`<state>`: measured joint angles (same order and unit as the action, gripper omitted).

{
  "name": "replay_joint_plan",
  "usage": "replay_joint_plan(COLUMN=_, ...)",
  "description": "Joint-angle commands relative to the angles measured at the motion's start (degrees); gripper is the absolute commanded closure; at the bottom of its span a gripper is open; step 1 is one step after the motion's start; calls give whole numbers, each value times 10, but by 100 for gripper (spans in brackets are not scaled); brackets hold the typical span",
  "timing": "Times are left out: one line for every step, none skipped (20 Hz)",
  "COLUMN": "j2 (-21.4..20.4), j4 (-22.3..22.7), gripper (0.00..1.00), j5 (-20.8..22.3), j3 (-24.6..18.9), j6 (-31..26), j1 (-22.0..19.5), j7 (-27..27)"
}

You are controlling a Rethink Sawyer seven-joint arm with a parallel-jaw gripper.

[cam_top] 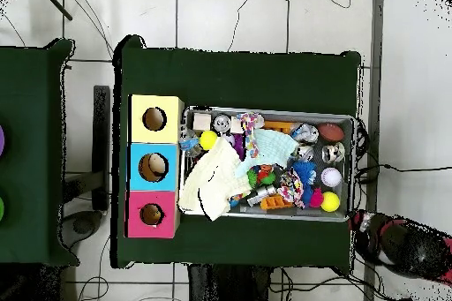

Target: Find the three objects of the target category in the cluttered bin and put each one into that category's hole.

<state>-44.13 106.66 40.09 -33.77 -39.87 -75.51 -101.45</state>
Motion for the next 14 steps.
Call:
replay_joint_plan(j2=33, j4=-6, gripper=0, j5=27, j3=-45, j6=6, j1=6, j7=136)
replay_joint_plan(j2=44, j4=-5, gripper=0, j5=34, j3=-42, j6=16, j1=4, j7=129)
replay_joint_plan(j2=53, j4=-6, gripper=0, j5=41, j3=-38, j6=24, j1=4, j7=123)
replay_joint_plan(j2=58, j4=-6, gripper=0, j5=47, j3=-35, j6=31, j1=5, j7=118)
replay_joint_plan(j2=63, j4=-6, gripper=0, j5=53, j3=-31, j6=38, j1=6, j7=113)
replay_joint_plan(j2=68, j4=-5, gripper=0, j5=56, j3=-29, j6=44, j1=7, j7=107)
replay_joint_plan(j2=72, j4=-4, gripper=0, j5=63, j3=-25, j6=54, j1=10, j7=97)
replay_joint_plan(j2=79, j4=-4, gripper=0, j5=69, j3=-21, j6=63, j1=12, j7=88)
replay_joint_plan(j2=87, j4=-6, gripper=0, j5=73, j3=-18, j6=70, j1=13, j7=81)
replay_joint_plan(j2=94, j4=-7, gripper=0, j5=78, j3=-16, j6=77, j1=13, j7=77)
replay_joint_plan(j2=102, j4=-9, gripper=0, j5=80, j3=-14, j6=80, j1=14, j7=73)
replay_joint_plan(j2=107, j4=-12, gripper=0, j5=82, j3=-13, j6=83, j1=14, j7=70)
replay_joint_plan(j2=113, j4=-14, gripper=0, j5=85, j3=-11, j6=87, j1=14, j7=68)
replay_joint_plan(j2=119, j4=-16, gripper=0, j5=88, j3=-10, j6=92, j1=14, j7=65)
